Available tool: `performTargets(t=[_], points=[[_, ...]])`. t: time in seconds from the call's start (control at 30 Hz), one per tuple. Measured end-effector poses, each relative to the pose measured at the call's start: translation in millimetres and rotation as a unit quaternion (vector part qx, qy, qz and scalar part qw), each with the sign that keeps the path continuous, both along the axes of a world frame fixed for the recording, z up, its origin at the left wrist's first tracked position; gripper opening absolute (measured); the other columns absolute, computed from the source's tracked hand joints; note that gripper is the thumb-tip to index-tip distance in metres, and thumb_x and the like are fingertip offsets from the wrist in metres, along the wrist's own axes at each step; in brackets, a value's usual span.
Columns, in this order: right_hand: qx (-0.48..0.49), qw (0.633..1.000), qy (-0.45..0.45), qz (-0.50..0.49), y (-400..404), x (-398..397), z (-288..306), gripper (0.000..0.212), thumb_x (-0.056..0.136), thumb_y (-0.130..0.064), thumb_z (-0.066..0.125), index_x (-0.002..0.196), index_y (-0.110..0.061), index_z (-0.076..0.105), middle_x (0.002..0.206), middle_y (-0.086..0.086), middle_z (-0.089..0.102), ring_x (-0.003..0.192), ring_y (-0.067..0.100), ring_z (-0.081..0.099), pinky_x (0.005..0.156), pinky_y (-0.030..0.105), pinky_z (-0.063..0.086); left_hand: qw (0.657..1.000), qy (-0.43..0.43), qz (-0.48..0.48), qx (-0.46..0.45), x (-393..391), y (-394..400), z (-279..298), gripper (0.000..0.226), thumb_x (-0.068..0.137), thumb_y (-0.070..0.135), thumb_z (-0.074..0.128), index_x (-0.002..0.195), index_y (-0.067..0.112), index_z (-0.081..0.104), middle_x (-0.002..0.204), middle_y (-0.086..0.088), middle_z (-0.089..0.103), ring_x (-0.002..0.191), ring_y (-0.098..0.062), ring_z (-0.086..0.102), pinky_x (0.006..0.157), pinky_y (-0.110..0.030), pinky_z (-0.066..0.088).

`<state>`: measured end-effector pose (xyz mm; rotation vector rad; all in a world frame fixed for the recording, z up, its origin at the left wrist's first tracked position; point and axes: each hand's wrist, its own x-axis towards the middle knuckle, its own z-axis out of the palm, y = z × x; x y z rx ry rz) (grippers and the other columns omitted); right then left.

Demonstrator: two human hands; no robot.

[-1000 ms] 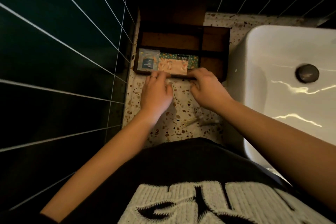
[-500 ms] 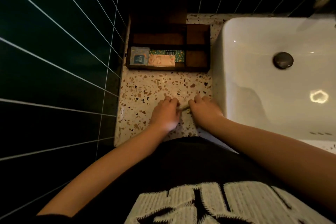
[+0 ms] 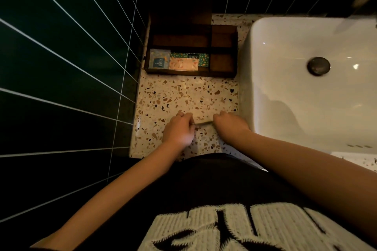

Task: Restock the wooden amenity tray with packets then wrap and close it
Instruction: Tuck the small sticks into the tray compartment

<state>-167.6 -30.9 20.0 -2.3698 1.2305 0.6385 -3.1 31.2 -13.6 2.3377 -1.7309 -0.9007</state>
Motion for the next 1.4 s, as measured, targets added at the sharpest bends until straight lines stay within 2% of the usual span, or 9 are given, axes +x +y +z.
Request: performTargets(t=[0.13,0.23,0.33,0.47,0.7,0.8,0.93,1.17,1.4], points=[[0.048,0.989,-0.103,-0.092,-14,3,9,0.013,0.092,-0.009,0.052,0.103,-0.013,0.054,0.104,0.011,0.06,0.085,0.025,0.058,0.075,0.039,0.056,0.994,0.08,0.07,-0.035,9,-9,13,0.009,0.096,0.026,0.06,0.087,0.023,0.06,0.098,0.008,0.054,0.085,-0.015,0.06,0.077,-0.036,0.055],[0.055,0.973,-0.169,-0.146,-30,7,22,0.011,0.093,-0.015,0.056,0.103,-0.011,0.059,0.1,0.008,0.064,0.088,0.025,0.063,0.078,0.037,0.057,0.983,0.12,0.117,-0.069,13,-20,29,0.012,0.097,0.028,0.061,0.086,0.023,0.06,0.096,0.009,0.057,0.081,-0.009,0.06,0.073,-0.032,0.054],[0.04,0.957,-0.217,-0.189,-50,10,40,0.017,0.095,-0.022,0.057,0.107,-0.012,0.063,0.094,0.004,0.064,0.085,0.022,0.061,0.071,0.03,0.049,0.97,0.155,0.156,-0.102,14,-33,45,0.009,0.098,0.024,0.06,0.089,0.021,0.062,0.091,0.009,0.063,0.077,-0.006,0.061,0.067,-0.027,0.051],[0.031,0.932,-0.27,-0.241,-83,16,56,0.016,0.098,-0.024,0.054,0.098,-0.018,0.069,0.075,-0.007,0.063,0.063,0.011,0.06,0.052,0.022,0.043,0.955,0.191,0.182,-0.133,17,-56,57,0.007,0.099,0.022,0.059,0.094,0.021,0.064,0.086,0.009,0.065,0.074,0.0,0.06,0.061,-0.016,0.044],[0.011,0.909,-0.318,-0.27,-139,32,63,0.015,0.097,-0.024,0.06,0.1,-0.019,0.073,0.096,-0.001,0.067,0.076,0.011,0.061,0.062,0.016,0.045,0.942,0.216,0.194,-0.168,26,-114,61,0.008,0.098,0.022,0.061,0.091,0.025,0.065,0.086,0.01,0.065,0.075,-0.002,0.062,0.067,-0.024,0.05],[-0.001,0.908,-0.321,-0.268,-159,40,59,0.013,0.097,-0.025,0.061,0.103,-0.019,0.07,0.096,-0.003,0.064,0.068,-0.001,0.052,0.056,0.009,0.035,0.946,0.199,0.184,-0.18,33,-140,56,0.005,0.098,0.023,0.062,0.094,0.025,0.065,0.088,0.01,0.066,0.08,-0.007,0.064,0.072,-0.031,0.056],[-0.015,0.911,-0.317,-0.265,-180,51,49,0.014,0.097,-0.025,0.059,0.104,-0.019,0.069,0.094,-0.002,0.064,0.067,0.0,0.052,0.055,0.012,0.036,0.95,0.181,0.174,-0.183,38,-170,50,0.007,0.099,0.026,0.061,0.093,0.03,0.064,0.084,0.014,0.063,0.076,-0.004,0.061,0.067,-0.027,0.054],[0.009,0.944,-0.224,-0.24,-206,70,24,0.018,0.097,-0.022,0.055,0.108,-0.017,0.069,0.108,0.008,0.067,0.089,0.024,0.066,0.077,0.037,0.058,0.966,0.159,0.137,-0.151,40,-201,27,0.009,0.099,0.023,0.061,0.1,0.021,0.07,0.084,0.015,0.061,0.078,0.001,0.057,0.066,-0.013,0.045],[0.016,0.967,-0.094,-0.236,-218,86,10,0.023,0.095,-0.019,0.061,0.116,-0.011,0.06,0.113,0.012,0.061,0.09,0.029,0.062,0.074,0.038,0.055,0.967,0.177,0.146,-0.112,33,-212,3,0.006,0.098,0.023,0.063,0.102,0.019,0.065,0.081,0.013,0.058,0.073,-0.001,0.056,0.061,-0.019,0.042]])
